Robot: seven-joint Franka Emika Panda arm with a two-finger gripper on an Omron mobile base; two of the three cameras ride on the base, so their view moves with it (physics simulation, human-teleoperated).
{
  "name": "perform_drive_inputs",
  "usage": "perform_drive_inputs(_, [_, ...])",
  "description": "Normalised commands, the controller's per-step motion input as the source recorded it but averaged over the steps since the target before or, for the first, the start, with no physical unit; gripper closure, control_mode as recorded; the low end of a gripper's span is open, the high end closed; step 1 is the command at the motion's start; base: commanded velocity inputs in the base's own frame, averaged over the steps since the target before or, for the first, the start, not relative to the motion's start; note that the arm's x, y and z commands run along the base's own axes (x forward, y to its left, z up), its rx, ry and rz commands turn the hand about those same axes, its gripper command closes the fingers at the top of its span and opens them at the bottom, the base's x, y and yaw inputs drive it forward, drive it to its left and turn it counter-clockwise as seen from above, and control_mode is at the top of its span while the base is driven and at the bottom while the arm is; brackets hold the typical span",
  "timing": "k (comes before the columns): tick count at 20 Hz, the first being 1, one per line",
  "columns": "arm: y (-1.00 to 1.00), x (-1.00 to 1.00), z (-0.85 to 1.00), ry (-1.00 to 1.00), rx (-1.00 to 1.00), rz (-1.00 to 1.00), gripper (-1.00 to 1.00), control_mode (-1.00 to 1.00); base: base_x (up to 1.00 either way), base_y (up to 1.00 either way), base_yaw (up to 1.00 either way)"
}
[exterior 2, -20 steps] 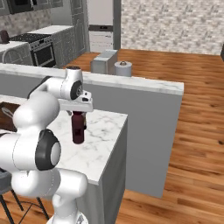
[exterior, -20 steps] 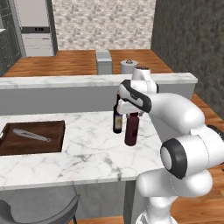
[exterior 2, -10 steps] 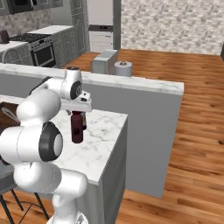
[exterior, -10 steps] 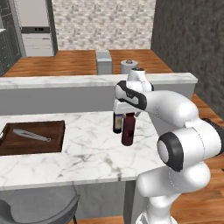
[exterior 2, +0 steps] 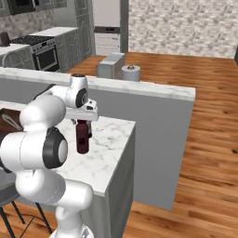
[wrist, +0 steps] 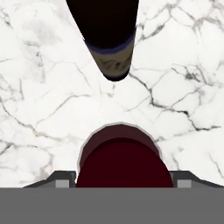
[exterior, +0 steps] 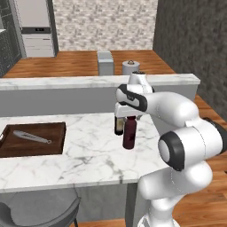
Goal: Place the drinks on the dining counter in a tight cluster.
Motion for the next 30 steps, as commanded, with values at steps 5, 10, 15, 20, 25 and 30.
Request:
perform_drive_inputs(5, [0.00, 0.00, -0.21, 0.00, 0.00, 0.00, 1.00, -1.00, 0.00, 0.00, 0.00])
perform_drive_inputs(10, [0.00, 0.00, -0.22, 0.00, 0.00, 0.00, 1.00, -1.00, 0.00, 0.00, 0.00])
perform_drive_inputs(15, [0.00, 0.00, -0.01, 0.00, 0.00, 0.00, 1.00, -1.00, 0.00, 0.00, 0.00])
perform_drive_inputs(20, [0.00, 0.00, 0.00, 0.00, 0.00, 0.00, -1.00, -1.00, 0.00, 0.00, 0.00])
perform_drive_inputs(25, [0.00, 0.00, 0.00, 0.00, 0.00, 0.00, -1.00, -1.00, 0.00, 0.00, 0.00])
perform_drive_inputs(30, [0.00, 0.00, 0.00, 0.00, 0.00, 0.00, -1.00, -1.00, 0.00, 0.00, 0.00])
